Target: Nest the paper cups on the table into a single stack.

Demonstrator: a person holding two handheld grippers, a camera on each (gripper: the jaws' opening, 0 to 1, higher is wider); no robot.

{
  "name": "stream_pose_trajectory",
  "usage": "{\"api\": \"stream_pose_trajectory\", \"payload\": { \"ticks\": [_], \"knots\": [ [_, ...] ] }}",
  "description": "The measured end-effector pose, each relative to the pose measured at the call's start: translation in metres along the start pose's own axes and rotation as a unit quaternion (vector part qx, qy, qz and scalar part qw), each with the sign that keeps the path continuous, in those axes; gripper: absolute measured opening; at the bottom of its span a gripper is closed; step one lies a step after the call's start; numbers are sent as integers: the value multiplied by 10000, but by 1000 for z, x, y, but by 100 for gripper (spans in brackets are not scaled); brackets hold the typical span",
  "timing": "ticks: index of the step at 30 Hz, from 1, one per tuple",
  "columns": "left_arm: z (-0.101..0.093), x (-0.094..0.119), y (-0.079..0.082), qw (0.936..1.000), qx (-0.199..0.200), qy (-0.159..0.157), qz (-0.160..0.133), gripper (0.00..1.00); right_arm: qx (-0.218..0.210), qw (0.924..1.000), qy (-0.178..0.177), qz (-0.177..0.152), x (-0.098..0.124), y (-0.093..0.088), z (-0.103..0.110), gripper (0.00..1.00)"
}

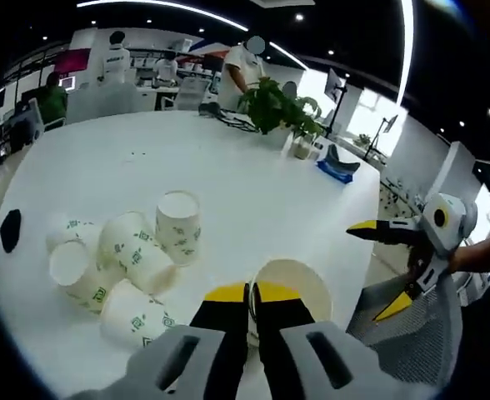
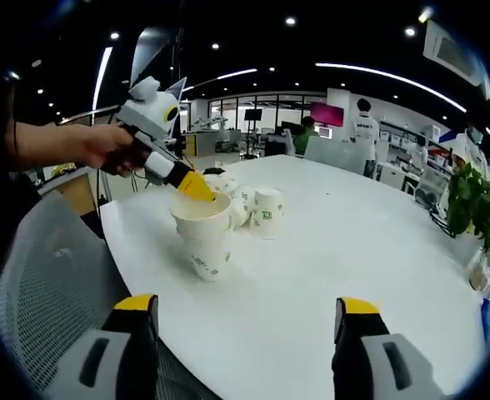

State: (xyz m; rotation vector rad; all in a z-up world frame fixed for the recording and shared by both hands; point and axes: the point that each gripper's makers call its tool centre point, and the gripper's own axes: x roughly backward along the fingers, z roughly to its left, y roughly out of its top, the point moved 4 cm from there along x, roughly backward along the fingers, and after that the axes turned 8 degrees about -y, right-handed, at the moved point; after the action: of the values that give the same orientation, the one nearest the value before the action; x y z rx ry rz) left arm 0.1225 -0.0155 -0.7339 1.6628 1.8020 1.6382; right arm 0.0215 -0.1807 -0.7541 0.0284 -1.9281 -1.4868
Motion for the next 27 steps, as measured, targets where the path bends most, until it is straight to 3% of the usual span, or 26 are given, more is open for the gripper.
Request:
{"api": "stream_pose_trajectory", "payload": {
  "ticks": [5,21,27],
  "knots": [
    [0,-3,-8,9998,-122,59,152,0,-3,10000,-3,20,0,0,0,87],
    [2,3,-1,9974,-673,213,114,0,-12,10000,-20,55,-1,-4,-2,86],
    [8,4,-1,9961,-809,323,139,7,-5,10000,-15,73,-1,-4,-2,86]
  ]
}}
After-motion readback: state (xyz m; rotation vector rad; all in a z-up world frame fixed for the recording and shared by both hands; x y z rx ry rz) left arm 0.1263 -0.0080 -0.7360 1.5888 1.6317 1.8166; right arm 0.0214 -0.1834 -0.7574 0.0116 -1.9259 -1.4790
